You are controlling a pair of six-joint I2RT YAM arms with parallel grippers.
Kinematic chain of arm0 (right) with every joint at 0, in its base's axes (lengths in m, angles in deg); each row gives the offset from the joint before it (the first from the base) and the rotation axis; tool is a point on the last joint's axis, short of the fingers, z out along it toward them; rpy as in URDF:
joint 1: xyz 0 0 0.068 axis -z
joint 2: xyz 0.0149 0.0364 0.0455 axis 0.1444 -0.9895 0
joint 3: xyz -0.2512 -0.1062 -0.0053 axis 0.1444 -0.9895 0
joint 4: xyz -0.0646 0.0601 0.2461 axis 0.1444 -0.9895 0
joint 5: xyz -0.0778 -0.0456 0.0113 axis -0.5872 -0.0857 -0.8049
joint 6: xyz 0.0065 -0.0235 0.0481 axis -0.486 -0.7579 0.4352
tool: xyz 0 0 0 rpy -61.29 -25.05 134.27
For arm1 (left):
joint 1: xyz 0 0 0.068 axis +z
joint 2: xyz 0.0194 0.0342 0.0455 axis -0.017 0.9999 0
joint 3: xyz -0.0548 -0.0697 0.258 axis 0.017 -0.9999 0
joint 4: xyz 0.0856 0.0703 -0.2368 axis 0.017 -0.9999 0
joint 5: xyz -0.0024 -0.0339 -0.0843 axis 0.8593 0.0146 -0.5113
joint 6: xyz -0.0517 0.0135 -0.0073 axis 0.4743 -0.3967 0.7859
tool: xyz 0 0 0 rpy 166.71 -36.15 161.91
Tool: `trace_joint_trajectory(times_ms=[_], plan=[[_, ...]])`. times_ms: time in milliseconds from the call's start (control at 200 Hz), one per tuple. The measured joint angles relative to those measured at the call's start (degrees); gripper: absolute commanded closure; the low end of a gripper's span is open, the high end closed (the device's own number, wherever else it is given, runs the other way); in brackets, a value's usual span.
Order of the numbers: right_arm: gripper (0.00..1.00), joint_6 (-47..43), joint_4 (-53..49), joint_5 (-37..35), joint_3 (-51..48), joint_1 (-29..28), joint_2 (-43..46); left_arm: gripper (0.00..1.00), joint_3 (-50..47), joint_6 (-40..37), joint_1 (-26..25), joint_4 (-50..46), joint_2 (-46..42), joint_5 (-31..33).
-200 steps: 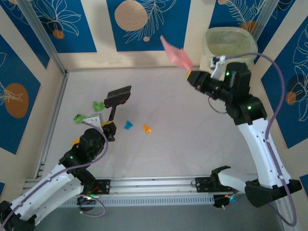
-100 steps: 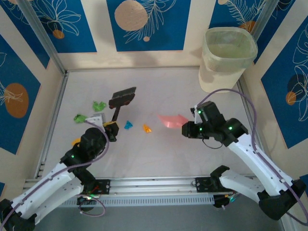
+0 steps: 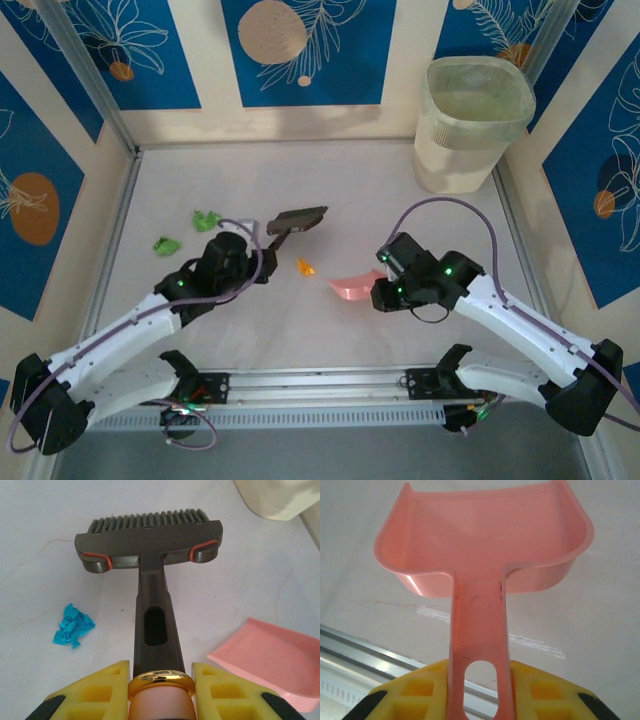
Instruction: Sweep away the paper scraps from the table
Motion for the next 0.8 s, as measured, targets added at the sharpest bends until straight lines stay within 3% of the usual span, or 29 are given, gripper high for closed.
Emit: trace_joint_trajectory(times_ms=[410,800], plan=[[1.0,1.3,0.4,-3.5,-1.2,-16.2,-3.0,1.0,20.3,-2.7,-0.8,-23.3,11.6,-3.4],[1.0,2.9,5.2,-5.3,-5.0,-19.3,-6.4,1.0,25.0,-4.5,-1.6,-32.1,16.7,-6.9]])
